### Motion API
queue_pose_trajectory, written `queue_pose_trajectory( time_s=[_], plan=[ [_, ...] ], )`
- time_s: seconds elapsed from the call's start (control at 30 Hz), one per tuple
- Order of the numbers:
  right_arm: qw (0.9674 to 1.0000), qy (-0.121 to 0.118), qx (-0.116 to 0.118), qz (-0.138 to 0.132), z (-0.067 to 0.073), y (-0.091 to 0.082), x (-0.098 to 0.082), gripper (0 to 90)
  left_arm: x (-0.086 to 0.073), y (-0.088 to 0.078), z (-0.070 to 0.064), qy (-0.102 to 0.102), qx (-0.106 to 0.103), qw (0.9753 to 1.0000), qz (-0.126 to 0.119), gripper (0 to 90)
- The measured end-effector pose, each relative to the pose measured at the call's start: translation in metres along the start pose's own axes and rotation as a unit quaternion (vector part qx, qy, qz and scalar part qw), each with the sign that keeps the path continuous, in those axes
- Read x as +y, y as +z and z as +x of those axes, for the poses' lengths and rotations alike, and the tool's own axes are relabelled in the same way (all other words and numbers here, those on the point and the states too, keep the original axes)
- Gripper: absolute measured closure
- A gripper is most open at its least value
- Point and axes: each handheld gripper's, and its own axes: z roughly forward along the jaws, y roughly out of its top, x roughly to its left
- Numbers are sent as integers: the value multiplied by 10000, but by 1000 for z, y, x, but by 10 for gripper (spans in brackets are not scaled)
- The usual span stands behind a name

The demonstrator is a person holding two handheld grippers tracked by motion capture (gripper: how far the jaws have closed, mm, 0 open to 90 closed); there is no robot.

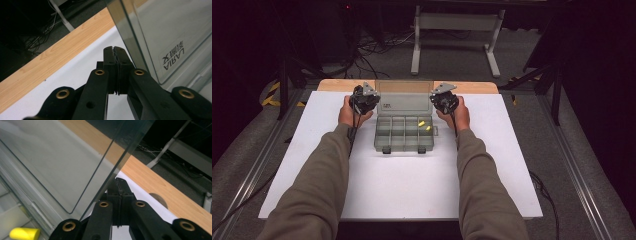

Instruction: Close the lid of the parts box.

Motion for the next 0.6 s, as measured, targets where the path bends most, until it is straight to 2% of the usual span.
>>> queue_pose_trajectory(
  time_s=[0.13,0.47,0.6],
  plan=[
    [10000,-54,-10,-56,2,-7,2,900,4,-9,-2,-118,-27,9999,-117,888],
    [9996,-166,-65,-214,4,-23,11,900,12,-25,-5,-94,-28,9996,-273,891],
    [9994,-183,-49,-302,5,-31,13,900,13,-30,-7,-24,-31,9995,-309,891]
  ],
)
